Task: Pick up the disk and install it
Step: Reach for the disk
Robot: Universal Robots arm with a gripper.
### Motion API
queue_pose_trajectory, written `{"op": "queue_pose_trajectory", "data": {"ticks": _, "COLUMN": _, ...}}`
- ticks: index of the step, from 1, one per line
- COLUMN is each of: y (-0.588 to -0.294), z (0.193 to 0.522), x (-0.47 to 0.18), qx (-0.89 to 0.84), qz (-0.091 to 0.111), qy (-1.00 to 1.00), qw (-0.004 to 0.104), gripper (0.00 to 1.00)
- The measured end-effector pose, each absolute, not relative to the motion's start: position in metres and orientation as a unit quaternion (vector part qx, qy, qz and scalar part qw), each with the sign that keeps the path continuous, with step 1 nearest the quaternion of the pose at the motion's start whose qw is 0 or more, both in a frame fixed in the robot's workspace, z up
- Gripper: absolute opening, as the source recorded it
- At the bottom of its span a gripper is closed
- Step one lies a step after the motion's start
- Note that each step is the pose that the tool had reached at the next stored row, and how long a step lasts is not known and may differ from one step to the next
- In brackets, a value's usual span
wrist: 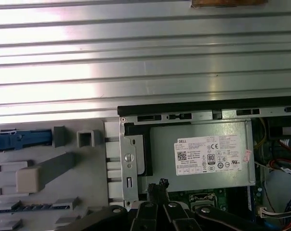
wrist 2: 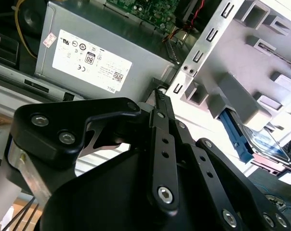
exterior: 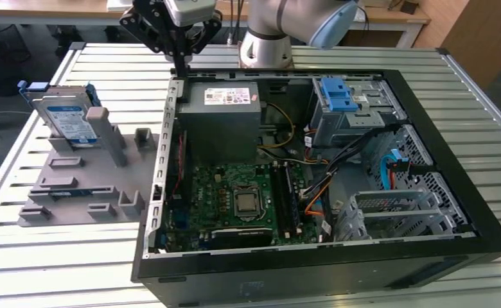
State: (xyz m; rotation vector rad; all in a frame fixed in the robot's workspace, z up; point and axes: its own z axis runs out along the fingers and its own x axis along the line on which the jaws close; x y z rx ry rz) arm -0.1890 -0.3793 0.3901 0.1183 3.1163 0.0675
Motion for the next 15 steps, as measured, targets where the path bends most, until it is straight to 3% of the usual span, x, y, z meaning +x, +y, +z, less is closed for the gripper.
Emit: {"op": "queue_pose_trajectory", "data": {"ticks": 15, "y": -0.3763, "z": 0.3895, "x": -0.1997, "qx": 0.038, "qz": 0.022, "qy": 0.999, "qw": 0.011, "gripper": 0.11}}
